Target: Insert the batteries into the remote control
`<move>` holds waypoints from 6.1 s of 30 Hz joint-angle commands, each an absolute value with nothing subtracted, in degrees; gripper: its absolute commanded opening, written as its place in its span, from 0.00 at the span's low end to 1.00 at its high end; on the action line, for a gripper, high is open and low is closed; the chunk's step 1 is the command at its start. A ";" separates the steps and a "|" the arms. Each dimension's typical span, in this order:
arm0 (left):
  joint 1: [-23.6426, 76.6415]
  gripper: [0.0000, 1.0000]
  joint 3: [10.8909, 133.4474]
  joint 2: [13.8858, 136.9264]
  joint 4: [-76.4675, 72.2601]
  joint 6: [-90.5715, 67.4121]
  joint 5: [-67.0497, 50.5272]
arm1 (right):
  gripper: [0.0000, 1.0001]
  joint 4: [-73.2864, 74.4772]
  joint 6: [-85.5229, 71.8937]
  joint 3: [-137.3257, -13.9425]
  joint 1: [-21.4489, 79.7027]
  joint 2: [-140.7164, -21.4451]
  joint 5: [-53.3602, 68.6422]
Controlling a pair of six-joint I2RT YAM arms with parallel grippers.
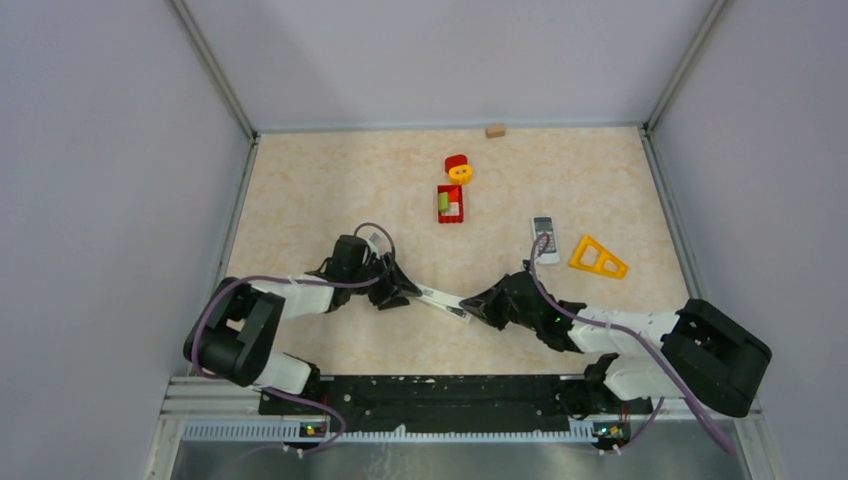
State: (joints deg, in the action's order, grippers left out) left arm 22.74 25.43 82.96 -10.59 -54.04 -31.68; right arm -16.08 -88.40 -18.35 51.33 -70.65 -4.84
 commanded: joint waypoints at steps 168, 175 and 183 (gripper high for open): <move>25.31 0.50 41.56 79.64 15.17 -31.27 0.30 | 0.12 3.30 -71.41 -31.50 45.88 -79.83 3.07; 25.30 0.72 39.61 74.52 9.31 -33.84 -0.57 | 0.13 3.12 -70.98 -32.17 45.89 -80.83 3.58; 25.29 0.61 40.40 81.09 3.75 -31.41 -15.00 | 0.15 2.99 -71.17 -32.31 45.88 -81.37 4.04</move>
State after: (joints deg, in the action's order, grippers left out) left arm 25.43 40.16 77.67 8.05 -32.86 -7.42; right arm 0.34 -72.44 -31.24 46.33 -80.03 4.40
